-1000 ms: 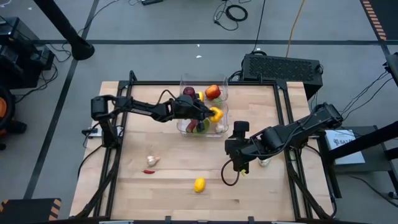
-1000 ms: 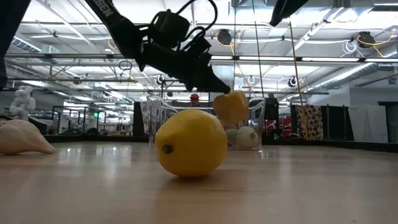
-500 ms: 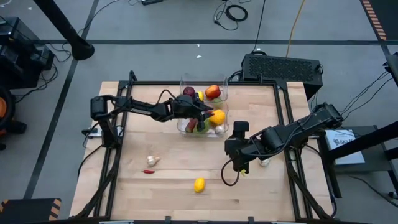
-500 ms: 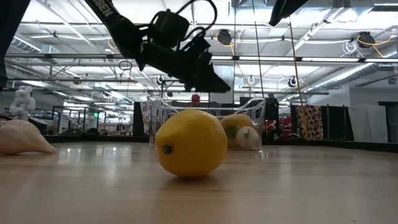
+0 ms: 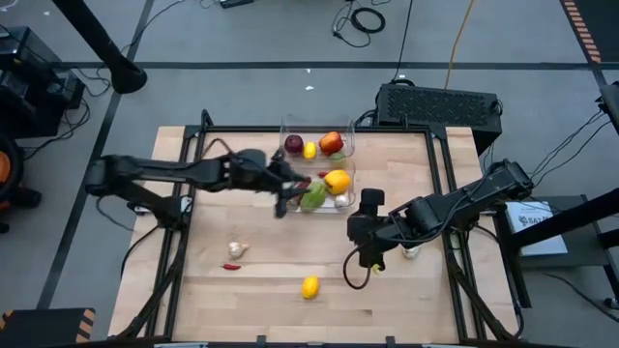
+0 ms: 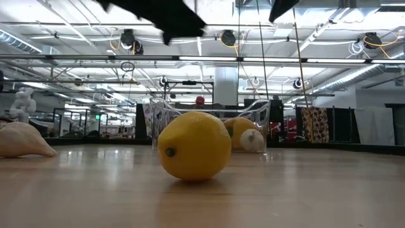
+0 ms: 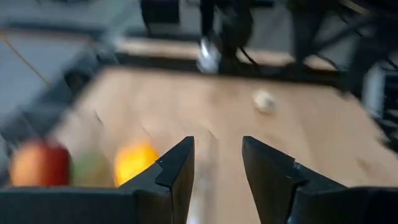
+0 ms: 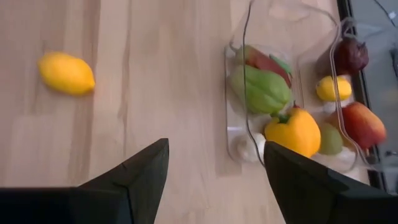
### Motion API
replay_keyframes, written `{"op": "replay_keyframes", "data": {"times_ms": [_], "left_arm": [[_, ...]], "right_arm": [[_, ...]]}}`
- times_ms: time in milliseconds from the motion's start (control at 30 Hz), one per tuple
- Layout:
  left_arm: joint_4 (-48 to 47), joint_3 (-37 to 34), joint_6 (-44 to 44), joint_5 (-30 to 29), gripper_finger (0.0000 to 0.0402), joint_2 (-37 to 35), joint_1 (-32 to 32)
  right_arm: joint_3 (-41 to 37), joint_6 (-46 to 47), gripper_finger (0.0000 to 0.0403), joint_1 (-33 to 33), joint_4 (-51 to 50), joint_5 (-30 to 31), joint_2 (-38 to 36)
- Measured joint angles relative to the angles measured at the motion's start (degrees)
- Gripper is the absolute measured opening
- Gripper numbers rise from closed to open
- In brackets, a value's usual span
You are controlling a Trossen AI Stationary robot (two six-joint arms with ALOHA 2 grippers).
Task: Sort produce into baskets
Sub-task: Put the left garlic into the bottom transparent bin
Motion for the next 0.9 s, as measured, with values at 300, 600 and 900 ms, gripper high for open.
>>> {"op": "replay_keyframes", "data": {"times_ms": [300,600,900], "left_arm": [[-32.08,-2.28,-21.38,-9.91,0.0141,-10.75,-15.53],[-41.55,-10.23,-45.07,-19.49,0.0141,-10.66,-33.26],[-40.95,-14.05,-57.12,-28.45,0.0175,-10.58,-41.13]], "right_arm": [[-0.06,0.63,0.0254,0.68,4.70,-0.43,0.02],[-7.57,0.64,0.0254,2.40,12.86,-0.98,0.07],[-10.91,1.88,0.0254,2.86,19.08,-8.47,0.07]]}}
